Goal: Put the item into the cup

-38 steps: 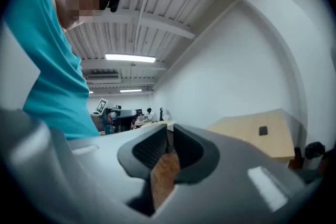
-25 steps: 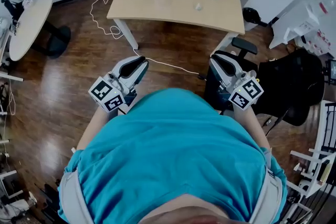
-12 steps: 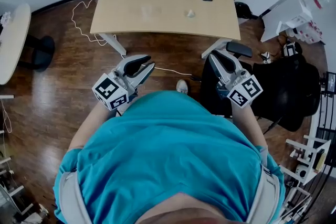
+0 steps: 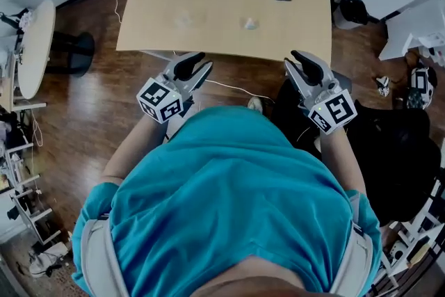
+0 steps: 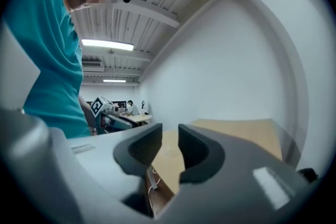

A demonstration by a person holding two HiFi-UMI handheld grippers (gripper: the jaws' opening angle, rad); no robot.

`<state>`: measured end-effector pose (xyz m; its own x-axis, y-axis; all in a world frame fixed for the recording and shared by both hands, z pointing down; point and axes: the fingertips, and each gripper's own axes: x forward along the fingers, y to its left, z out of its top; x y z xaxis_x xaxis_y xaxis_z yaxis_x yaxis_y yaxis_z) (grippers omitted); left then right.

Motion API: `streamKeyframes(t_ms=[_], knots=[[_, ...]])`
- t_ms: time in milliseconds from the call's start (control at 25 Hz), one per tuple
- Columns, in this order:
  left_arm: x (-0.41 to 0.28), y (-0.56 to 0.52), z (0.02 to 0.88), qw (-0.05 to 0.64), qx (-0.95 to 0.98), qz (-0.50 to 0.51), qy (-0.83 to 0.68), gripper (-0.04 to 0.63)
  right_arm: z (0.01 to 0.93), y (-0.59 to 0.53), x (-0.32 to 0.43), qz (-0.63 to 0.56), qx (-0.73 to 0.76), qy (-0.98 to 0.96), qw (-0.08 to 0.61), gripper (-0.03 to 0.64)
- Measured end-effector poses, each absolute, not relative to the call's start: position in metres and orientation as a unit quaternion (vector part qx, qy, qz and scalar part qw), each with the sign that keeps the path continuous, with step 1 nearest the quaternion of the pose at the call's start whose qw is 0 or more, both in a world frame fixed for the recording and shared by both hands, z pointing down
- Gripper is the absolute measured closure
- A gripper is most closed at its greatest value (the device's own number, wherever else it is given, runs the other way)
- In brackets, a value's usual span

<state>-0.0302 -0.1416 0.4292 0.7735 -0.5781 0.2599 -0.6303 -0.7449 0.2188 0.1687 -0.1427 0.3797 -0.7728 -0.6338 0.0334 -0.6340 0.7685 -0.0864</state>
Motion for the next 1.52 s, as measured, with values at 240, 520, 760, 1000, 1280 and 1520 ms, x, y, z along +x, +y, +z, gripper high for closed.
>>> streamKeyframes(t_ms=[240, 520, 760, 1000, 1280, 1520], knots=[[0.003, -0.205, 0.497, 0.175, 0.914, 0.165, -0.325, 0.479, 0.405, -0.177, 0.187, 0.055, 0.336, -0.94, 0.012, 0.526], [0.025, -0.266, 0.585, 0.211, 0.902, 0.242, -0.287, 0.471, 0.434, -0.187, 0.183, 0.084, 0.363, -0.927, 0.042, 0.526], [0.053, -0.306, 0.631, 0.226, 0.9, 0.265, -0.261, 0.471, 0.448, -0.191, 0.182, 0.102, 0.397, -0.91, 0.056, 0.526], [0.064, -0.32, 0.675, 0.244, 0.878, 0.318, -0.262, 0.471, 0.46, -0.189, 0.19, 0.117, 0.409, -0.903, 0.056, 0.526], [0.065, -0.325, 0.684, 0.238, 0.867, 0.343, -0.271, 0.514, 0.464, -0.192, 0.2, 0.123, 0.416, -0.9, 0.053, 0.526], [0.065, -0.322, 0.677, 0.234, 0.875, 0.334, -0.262, 0.592, 0.465, -0.198, 0.2, 0.125, 0.417, -0.898, 0.056, 0.526]])
